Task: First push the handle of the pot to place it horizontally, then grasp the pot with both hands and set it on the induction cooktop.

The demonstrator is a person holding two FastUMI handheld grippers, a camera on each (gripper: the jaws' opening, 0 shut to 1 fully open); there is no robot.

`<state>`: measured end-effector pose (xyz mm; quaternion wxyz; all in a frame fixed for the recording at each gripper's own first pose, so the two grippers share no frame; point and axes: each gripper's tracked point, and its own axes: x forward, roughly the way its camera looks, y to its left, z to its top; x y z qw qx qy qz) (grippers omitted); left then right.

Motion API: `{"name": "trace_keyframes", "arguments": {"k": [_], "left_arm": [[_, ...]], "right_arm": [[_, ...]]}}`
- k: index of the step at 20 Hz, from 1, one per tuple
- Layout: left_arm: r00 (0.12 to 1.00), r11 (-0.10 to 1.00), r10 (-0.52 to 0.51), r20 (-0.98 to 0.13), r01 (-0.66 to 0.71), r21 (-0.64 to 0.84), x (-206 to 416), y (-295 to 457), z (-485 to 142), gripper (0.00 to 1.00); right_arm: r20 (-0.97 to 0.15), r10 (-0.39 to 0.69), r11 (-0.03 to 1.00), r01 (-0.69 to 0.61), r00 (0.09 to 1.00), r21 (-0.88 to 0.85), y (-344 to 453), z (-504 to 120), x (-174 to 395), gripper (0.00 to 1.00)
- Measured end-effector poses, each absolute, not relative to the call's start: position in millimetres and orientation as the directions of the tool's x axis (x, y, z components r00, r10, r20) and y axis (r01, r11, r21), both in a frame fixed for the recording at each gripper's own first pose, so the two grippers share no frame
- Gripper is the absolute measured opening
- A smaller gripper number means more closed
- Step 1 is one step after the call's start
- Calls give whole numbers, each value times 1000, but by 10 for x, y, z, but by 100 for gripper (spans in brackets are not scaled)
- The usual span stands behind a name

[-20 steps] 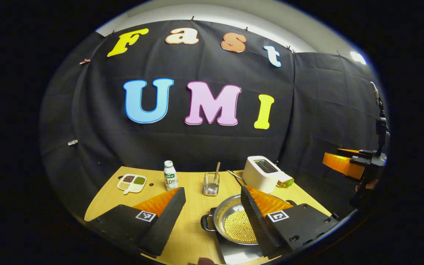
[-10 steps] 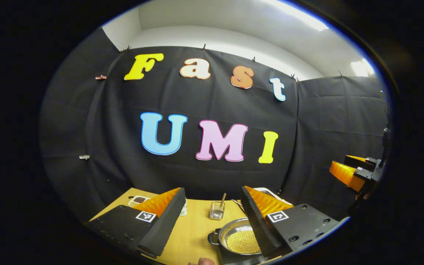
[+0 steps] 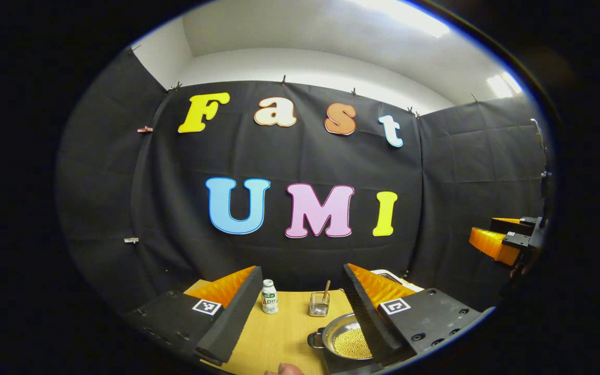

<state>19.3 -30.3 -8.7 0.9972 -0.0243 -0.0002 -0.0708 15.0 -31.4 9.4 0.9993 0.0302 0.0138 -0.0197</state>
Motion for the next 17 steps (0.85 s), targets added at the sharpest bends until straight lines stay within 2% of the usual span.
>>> {"name": "trace_keyframes", "arguments": {"k": [17], "left_arm": [[992, 993, -112, -53, 110, -45, 276, -231, -206, 95]], "right_arm": [[-70, -19, 999, 22, 997, 46, -232, -79, 180, 98]]}}
